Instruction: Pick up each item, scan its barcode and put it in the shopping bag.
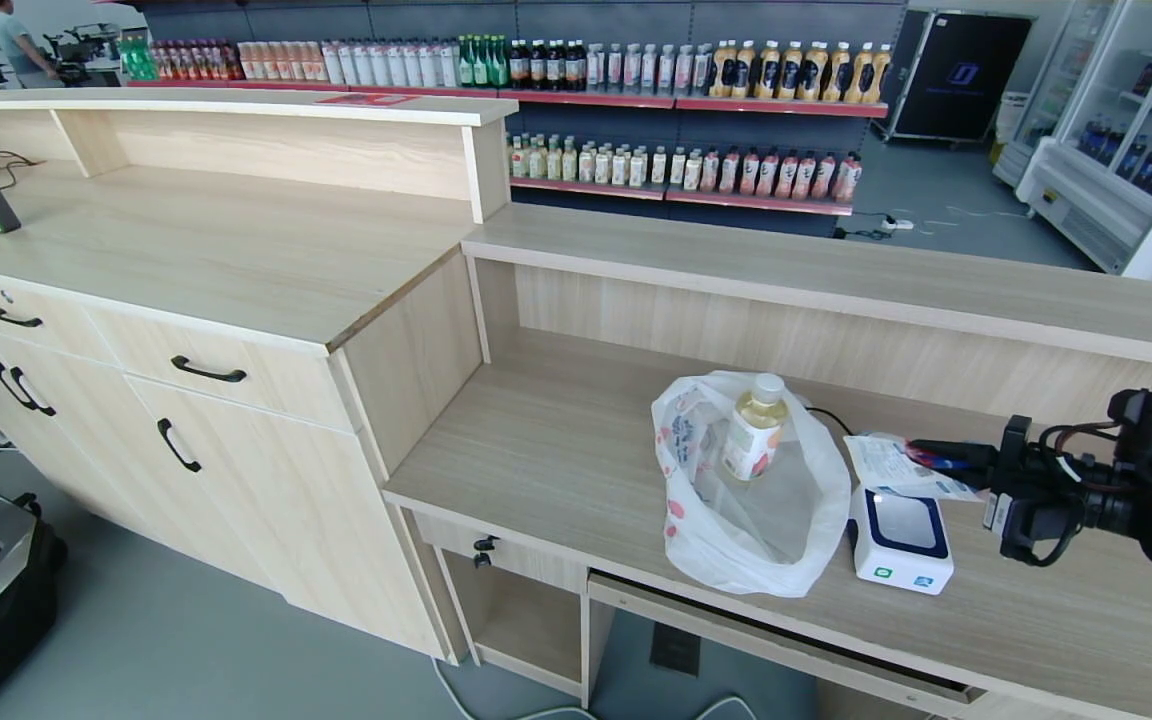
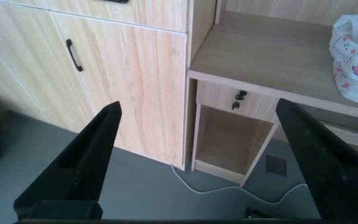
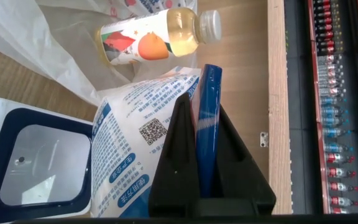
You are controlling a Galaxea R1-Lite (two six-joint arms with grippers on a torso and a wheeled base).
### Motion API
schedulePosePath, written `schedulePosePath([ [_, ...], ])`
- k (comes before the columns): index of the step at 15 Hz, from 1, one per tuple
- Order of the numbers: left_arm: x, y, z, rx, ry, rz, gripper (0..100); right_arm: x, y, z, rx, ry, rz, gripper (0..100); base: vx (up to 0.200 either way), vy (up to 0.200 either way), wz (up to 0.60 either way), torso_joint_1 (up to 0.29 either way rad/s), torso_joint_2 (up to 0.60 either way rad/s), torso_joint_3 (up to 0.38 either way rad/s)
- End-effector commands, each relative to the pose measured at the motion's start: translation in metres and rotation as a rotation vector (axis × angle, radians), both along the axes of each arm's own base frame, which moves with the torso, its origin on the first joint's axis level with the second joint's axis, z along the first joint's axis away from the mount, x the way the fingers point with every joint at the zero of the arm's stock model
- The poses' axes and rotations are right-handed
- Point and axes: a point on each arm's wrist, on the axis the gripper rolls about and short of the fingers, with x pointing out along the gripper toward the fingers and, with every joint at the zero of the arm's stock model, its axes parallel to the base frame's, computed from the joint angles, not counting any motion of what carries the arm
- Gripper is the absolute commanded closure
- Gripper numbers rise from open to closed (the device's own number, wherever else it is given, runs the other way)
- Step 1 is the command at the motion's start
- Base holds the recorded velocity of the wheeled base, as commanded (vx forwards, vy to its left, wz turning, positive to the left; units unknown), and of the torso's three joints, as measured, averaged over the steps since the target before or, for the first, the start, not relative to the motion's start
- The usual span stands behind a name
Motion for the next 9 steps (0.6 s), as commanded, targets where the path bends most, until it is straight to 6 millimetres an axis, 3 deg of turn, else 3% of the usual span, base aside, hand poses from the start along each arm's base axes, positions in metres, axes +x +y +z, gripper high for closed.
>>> schedulePosePath([
  [1,0.0000,0.0000,0.0000,0.001,-0.001,0.001,0,0.0022,-0.0007,0.0000,-0.001,-0.004,0.001,100,0.000,0.000,0.00,0.000,0.00,0.000],
  [9,0.0000,0.0000,0.0000,0.001,-0.001,0.001,0,0.0032,-0.0010,-0.0016,0.008,0.007,-0.003,100,0.000,0.000,0.00,0.000,0.00,0.000],
])
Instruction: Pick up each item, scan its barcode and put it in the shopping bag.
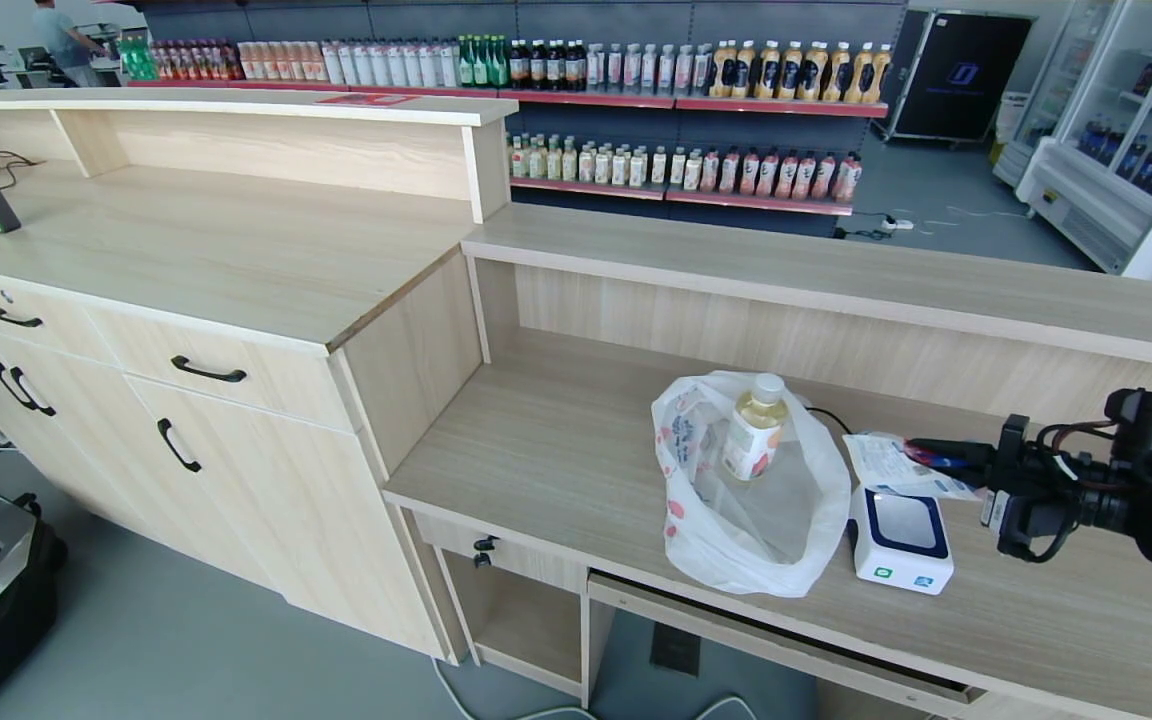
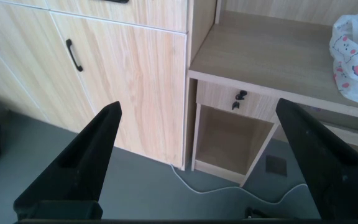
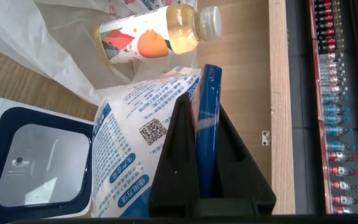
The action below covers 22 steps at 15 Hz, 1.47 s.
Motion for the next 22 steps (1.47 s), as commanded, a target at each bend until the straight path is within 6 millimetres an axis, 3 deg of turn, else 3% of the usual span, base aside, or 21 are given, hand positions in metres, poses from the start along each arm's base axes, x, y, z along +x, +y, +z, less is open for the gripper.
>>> schedulePosePath([
  [1,0.000,0.000,0.000,-0.001,0.000,0.001,0,-0.001,0.000,0.000,0.003,0.003,0.000,100,0.000,0.000,0.00,0.000,0.00,0.000],
  [3,0.000,0.000,0.000,0.000,0.000,0.001,0,-0.001,0.000,0.002,0.006,0.002,-0.002,100,0.000,0.000,0.00,0.000,0.00,0.000],
  [6,0.000,0.000,0.000,-0.001,0.000,0.001,0,-0.009,0.012,0.035,0.092,0.027,-0.006,100,0.000,0.000,0.00,0.000,0.00,0.000],
  [7,0.000,0.000,0.000,0.000,0.000,0.001,0,-0.027,0.019,0.070,0.181,0.059,-0.028,100,0.000,0.000,0.00,0.000,0.00,0.000],
  [8,0.000,0.000,0.000,0.000,0.000,0.001,0,-0.036,0.022,0.079,0.221,0.085,-0.046,100,0.000,0.000,0.00,0.000,0.00,0.000],
  [9,0.000,0.000,0.000,0.000,0.000,0.001,0,-0.063,0.027,0.105,0.346,0.166,-0.127,100,0.000,0.000,0.00,0.000,0.00,0.000],
  [11,0.000,0.000,0.000,0.000,0.000,0.001,0,-0.095,0.023,0.122,0.487,0.257,-0.316,100,0.000,0.000,0.00,0.000,0.00,0.000],
  [13,0.000,0.000,0.000,0.000,0.000,0.001,0,-0.114,0.002,0.125,0.528,0.269,-0.567,100,0.000,0.000,0.00,0.000,0.00,0.000],
  [16,0.000,0.000,0.000,-0.001,0.000,0.001,0,-0.137,-0.011,0.122,0.557,0.316,-0.683,100,0.000,0.000,0.00,0.000,0.00,0.000],
  [19,0.000,0.000,0.000,-0.001,0.000,0.001,0,-0.139,-0.011,0.124,0.572,0.316,-0.689,100,0.000,0.000,0.20,0.001,0.00,0.001],
  [22,0.000,0.000,0.000,0.000,0.000,0.001,0,-0.130,0.008,0.128,0.602,0.327,-0.669,100,0.000,0.000,0.60,0.001,0.01,0.004],
])
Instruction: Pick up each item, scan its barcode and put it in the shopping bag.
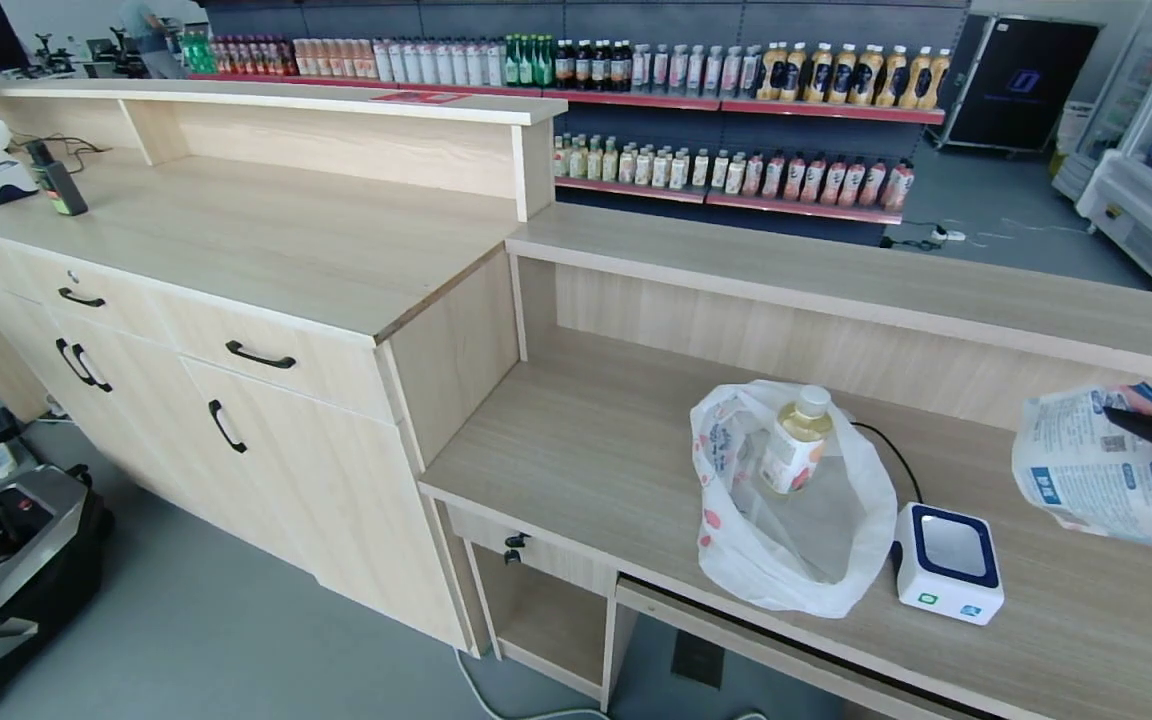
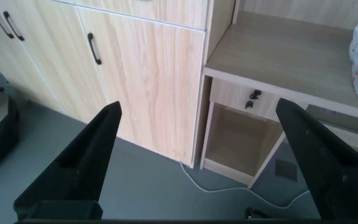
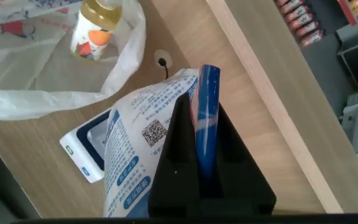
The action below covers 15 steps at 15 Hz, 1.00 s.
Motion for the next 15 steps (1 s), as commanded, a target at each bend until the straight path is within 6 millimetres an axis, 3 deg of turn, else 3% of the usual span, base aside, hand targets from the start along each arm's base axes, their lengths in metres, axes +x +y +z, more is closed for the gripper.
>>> schedulePosePath([
  [1,0.000,0.000,0.000,0.000,0.000,0.001,0,0.009,0.019,0.007,0.023,-0.030,0.010,100,0.000,0.000,0.60,0.002,0.01,0.002],
  [3,0.000,0.000,0.000,0.000,0.000,0.001,0,0.020,0.039,0.008,0.087,-0.033,0.029,100,0.000,0.000,0.60,0.005,0.00,0.007],
  [5,0.000,0.000,0.000,0.000,0.000,0.001,0,0.036,0.055,-0.009,0.143,0.046,0.093,100,0.000,0.000,0.00,0.000,0.00,0.000],
  [8,0.000,0.000,0.000,0.000,0.000,0.001,0,0.050,0.057,-0.047,0.179,0.191,0.102,100,0.000,0.000,0.00,0.000,0.00,0.000],
  [9,0.000,0.000,0.000,0.000,0.000,0.001,0,0.051,0.057,-0.049,0.183,0.199,0.101,100,0.000,0.000,0.00,0.000,0.00,0.000],
  [10,0.000,0.000,0.000,-0.001,0.000,0.001,0,0.062,0.053,-0.068,0.223,0.277,0.082,100,0.000,0.000,0.00,0.000,0.00,0.000],
  [15,0.000,0.000,0.000,-0.001,0.000,0.001,0,0.081,0.051,-0.114,0.251,0.416,0.079,100,0.000,0.000,0.00,0.000,0.00,0.000],
])
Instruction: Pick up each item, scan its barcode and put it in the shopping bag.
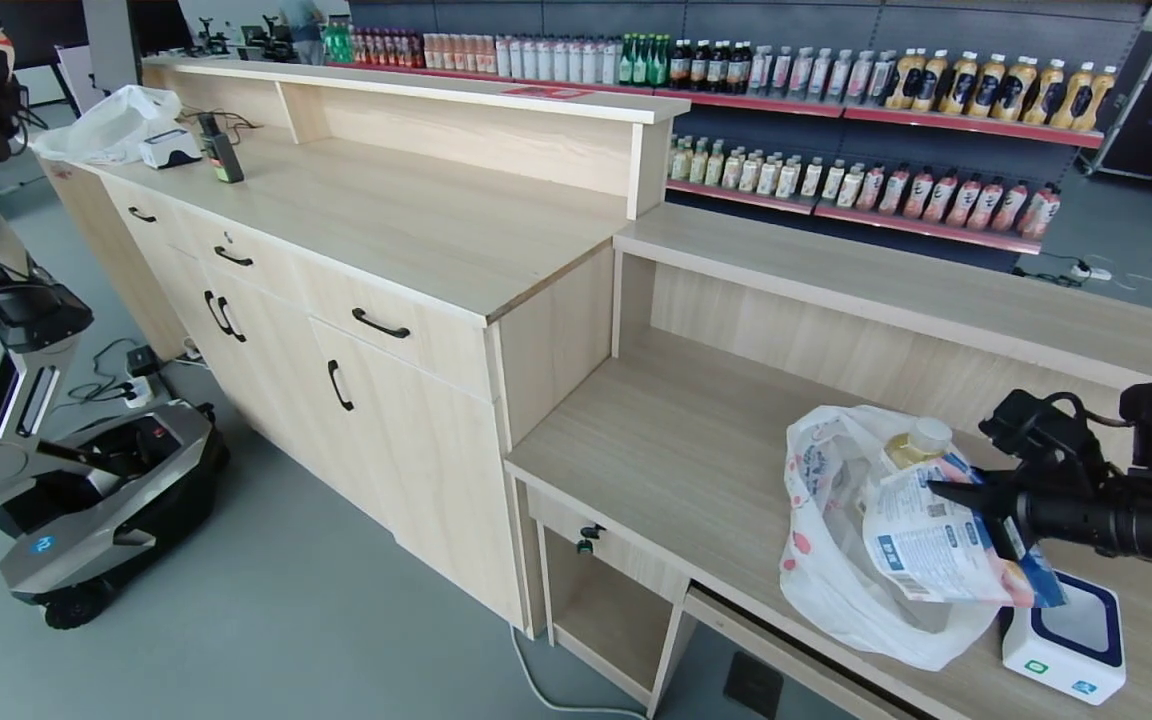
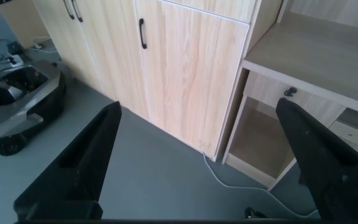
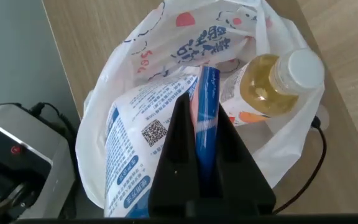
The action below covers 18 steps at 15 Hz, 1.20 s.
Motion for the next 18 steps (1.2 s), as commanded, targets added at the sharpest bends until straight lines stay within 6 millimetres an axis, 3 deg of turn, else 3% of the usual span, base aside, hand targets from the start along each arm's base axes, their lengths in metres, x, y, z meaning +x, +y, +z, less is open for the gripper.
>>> schedulePosePath([
  [1,0.000,0.000,0.000,0.001,-0.001,0.001,0,0.014,0.000,-0.028,0.012,0.075,0.011,100,0.000,0.000,0.00,0.000,0.00,0.000],
  [8,0.000,0.000,0.000,0.001,-0.001,0.001,0,0.040,0.004,-0.047,0.002,0.002,0.036,100,0.000,0.000,0.00,0.000,0.00,0.000],
  [18,0.000,0.000,0.000,0.001,-0.001,0.001,0,0.045,0.002,-0.056,-0.016,0.005,0.045,100,0.000,0.000,0.00,0.000,0.00,0.000],
])
